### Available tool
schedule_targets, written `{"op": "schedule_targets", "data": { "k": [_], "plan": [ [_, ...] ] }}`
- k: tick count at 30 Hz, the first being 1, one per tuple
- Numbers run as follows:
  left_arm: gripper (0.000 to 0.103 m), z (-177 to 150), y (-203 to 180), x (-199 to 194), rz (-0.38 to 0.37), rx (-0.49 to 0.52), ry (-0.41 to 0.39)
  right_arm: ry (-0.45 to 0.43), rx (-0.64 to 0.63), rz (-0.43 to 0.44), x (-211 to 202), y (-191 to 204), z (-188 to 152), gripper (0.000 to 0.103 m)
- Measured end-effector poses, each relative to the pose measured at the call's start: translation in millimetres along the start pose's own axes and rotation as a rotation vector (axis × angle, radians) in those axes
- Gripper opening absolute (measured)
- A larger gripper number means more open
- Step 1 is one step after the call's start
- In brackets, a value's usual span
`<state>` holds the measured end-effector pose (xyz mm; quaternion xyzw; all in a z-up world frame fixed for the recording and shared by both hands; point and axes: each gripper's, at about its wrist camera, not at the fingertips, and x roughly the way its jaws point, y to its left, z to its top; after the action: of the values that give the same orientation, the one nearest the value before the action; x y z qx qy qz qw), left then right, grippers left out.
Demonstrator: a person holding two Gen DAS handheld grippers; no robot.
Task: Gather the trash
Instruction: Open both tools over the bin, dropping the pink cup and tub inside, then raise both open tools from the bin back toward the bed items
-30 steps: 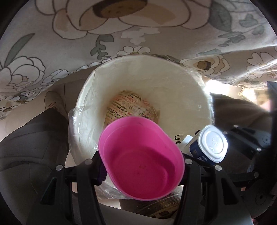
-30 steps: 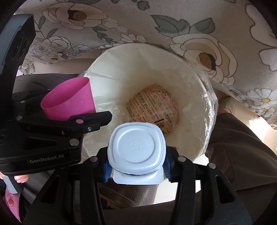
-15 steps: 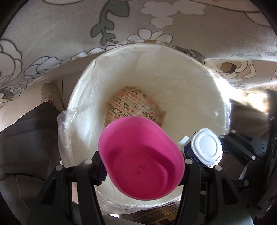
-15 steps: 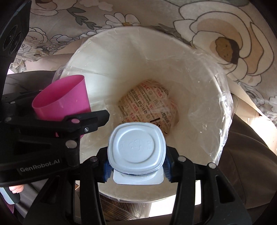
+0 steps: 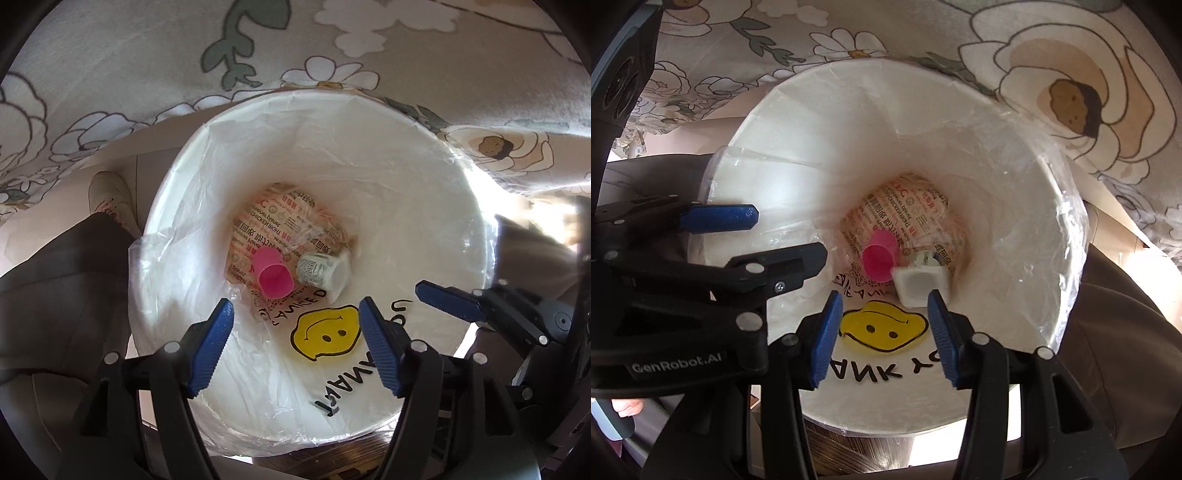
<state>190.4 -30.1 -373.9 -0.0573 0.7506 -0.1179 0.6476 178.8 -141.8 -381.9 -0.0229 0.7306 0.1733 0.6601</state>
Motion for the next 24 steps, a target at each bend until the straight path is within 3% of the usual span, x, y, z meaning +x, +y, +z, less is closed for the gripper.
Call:
{"op": "schedule_targets", "data": {
  "k": [10, 21, 24],
  "plan": [
    [0.072, -11, -2, -20, 0.007, 0.033, -0.034, -0.023, -0.002, 0.010, -11, 2, 0, 0.049],
    [0.072, -37, -9, -88, 0.037, 0.110, -0.132, -0.050, -0.079, 0.034, -52, 19, -17, 0.049],
    [0.079, -41, -9, -112, 0.040, 0.113, -0.158, -0.072, -0.099, 0.035, -72, 24, -23, 0.049]
  ]
}}
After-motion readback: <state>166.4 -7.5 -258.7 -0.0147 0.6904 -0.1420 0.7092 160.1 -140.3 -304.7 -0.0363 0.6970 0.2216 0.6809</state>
